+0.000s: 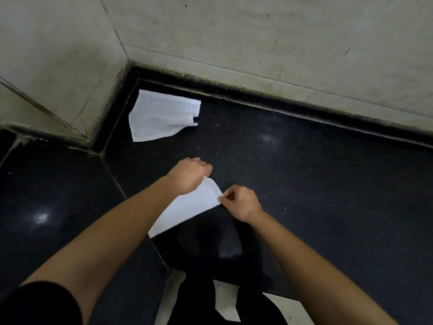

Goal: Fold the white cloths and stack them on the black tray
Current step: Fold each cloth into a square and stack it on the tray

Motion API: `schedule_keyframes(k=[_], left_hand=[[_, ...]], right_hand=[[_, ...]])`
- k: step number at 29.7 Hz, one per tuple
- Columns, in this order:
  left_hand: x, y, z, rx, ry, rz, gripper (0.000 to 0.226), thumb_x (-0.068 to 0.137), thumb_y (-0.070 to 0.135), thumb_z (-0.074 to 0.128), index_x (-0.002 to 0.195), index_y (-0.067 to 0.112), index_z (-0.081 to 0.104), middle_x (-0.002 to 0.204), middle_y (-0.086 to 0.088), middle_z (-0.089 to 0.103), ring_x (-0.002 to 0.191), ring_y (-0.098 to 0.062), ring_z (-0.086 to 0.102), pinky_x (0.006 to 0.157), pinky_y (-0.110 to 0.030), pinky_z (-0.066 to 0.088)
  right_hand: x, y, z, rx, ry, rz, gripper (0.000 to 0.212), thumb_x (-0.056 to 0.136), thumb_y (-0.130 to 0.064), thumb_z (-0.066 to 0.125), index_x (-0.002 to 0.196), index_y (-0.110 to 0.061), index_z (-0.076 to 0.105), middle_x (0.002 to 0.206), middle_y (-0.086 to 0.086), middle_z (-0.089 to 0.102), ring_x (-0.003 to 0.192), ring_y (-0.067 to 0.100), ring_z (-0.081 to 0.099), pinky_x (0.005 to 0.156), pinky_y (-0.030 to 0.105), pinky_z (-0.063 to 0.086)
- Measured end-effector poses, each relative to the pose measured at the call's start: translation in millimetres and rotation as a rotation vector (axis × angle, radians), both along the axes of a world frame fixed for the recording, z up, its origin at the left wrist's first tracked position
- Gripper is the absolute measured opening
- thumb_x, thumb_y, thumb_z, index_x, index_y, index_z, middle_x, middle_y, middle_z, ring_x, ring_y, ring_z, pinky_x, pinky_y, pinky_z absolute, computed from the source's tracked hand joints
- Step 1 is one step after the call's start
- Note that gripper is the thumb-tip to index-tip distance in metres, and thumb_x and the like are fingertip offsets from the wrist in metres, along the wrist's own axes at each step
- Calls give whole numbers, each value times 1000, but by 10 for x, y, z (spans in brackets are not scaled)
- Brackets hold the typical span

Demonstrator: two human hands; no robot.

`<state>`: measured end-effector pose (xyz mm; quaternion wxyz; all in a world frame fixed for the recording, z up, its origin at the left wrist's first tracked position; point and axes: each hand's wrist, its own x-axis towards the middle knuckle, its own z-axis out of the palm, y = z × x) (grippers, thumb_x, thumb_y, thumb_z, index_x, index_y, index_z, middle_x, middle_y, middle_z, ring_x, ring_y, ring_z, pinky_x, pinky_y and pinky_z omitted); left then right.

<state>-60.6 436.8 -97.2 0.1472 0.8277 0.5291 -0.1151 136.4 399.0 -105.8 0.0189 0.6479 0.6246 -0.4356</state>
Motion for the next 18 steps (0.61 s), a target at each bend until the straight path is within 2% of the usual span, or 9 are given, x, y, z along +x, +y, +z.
schedule_keyframes(k=[2, 5, 7, 10, 14, 16, 18], left_hand=[[-44, -18, 74, -36, -106, 165, 27, 94, 15, 58, 120, 23, 56, 115, 1, 63, 105, -16, 56, 86, -29, 49], [-153, -2, 283, -38, -223, 286, 32, 96, 21, 58, 127, 24, 59, 119, 3, 61, 112, -17, 55, 91, -30, 46], [-212, 21, 483, -16, -300, 345, 21, 95, 24, 59, 114, 25, 67, 107, 3, 60, 106, -18, 56, 86, -30, 44], [-237, 26, 845, 51, -479, 468, 5, 91, 22, 66, 94, 25, 69, 94, 6, 60, 92, -14, 59, 79, -28, 44], [-184, -15, 1340, 162, -763, 569, 11, 87, 20, 71, 84, 28, 64, 94, 5, 69, 89, -10, 61, 80, -25, 47], [-147, -81, 1501, 200, -884, 594, 14, 86, 18, 73, 82, 28, 64, 90, 5, 71, 84, -7, 63, 75, -19, 46], [-100, -212, 1533, 213, -923, 594, 14, 85, 14, 73, 81, 25, 65, 86, 7, 70, 80, -3, 63, 72, -16, 46]], right_hand=[[52, 90, 91, -32, 109, -29, 10, 86, -30, 73, 91, -24, 67, 83, -5, 72, 81, 12, 69, 72, 20, 47], [115, 296, 317, 19, 159, 0, 19, 86, -28, 76, 102, -23, 70, 89, -6, 72, 83, 9, 67, 82, 21, 49], [139, 457, 552, 88, 162, 50, 17, 88, -30, 74, 104, -23, 73, 92, -9, 72, 87, 6, 66, 82, 19, 49], [153, 635, 984, 219, 190, 121, 4, 88, -30, 70, 92, -30, 72, 90, -12, 70, 85, 5, 64, 74, 20, 49], [222, 725, 1509, 493, 226, 206, 7, 89, -28, 64, 95, -28, 66, 95, -9, 68, 84, 10, 61, 73, 27, 48], [278, 688, 1688, 580, 258, 236, 8, 89, -30, 62, 96, -28, 64, 90, -14, 66, 76, 4, 58, 67, 22, 45], [340, 591, 1771, 627, 281, 289, 6, 89, -30, 62, 95, -29, 63, 85, -17, 62, 69, 2, 55, 62, 17, 40]])
